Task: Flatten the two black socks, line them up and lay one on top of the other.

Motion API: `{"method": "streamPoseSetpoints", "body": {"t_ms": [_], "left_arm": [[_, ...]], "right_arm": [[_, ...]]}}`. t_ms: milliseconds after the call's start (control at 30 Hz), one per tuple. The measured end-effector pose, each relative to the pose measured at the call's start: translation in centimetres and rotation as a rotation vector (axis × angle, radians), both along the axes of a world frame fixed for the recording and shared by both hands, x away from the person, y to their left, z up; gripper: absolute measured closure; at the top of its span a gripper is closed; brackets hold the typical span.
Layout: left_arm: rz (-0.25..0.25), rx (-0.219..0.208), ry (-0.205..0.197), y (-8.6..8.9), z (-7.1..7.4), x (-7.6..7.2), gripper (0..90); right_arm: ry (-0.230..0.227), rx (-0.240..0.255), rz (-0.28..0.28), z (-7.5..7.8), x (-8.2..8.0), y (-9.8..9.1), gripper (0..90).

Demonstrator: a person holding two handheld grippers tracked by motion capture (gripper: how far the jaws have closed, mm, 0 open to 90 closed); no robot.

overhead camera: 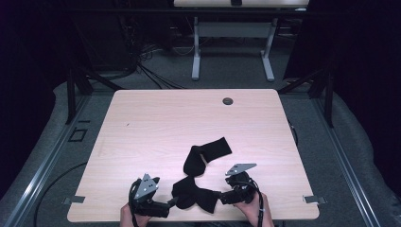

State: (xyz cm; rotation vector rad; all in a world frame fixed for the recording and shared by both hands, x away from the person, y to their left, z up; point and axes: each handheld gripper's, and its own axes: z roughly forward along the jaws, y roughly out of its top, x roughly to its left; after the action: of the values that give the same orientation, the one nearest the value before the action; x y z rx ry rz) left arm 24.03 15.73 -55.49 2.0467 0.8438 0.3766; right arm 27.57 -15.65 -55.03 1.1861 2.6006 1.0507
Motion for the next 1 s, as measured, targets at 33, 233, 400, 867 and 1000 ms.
{"method": "streamPoseSetpoints", "body": {"t_ms": [33, 233, 400, 867, 1000], "left_arm": [[-0.008, -0.004, 0.005, -0.2, -0.1, -0.1, 5.3], [-0.093, 0.024, 0.024, -2.1, -0.5, -0.5, 11.2], [-0.133, 0.035, 0.024, -3.3, -0.7, -0.9, 18.2], [-0.162, 0.120, 0.084, -4.7, -2.6, -0.6, 54.3], [-0.164, 0.150, 0.052, -4.8, -2.6, -0.8, 65.3]], "right_arm": [[0.001, -0.009, 0.004, 0.0, -0.1, 0.1, 28.5], [-0.004, -0.013, 0.008, -0.3, -0.7, 0.9, 30.7], [-0.029, 0.002, 0.023, -0.3, -1.5, 1.2, 33.8], [-0.017, -0.064, 0.069, -1.6, -2.4, 2.6, 48.9], [-0.034, -0.101, 0.058, -1.8, -2.4, 2.8, 51.6]]}}
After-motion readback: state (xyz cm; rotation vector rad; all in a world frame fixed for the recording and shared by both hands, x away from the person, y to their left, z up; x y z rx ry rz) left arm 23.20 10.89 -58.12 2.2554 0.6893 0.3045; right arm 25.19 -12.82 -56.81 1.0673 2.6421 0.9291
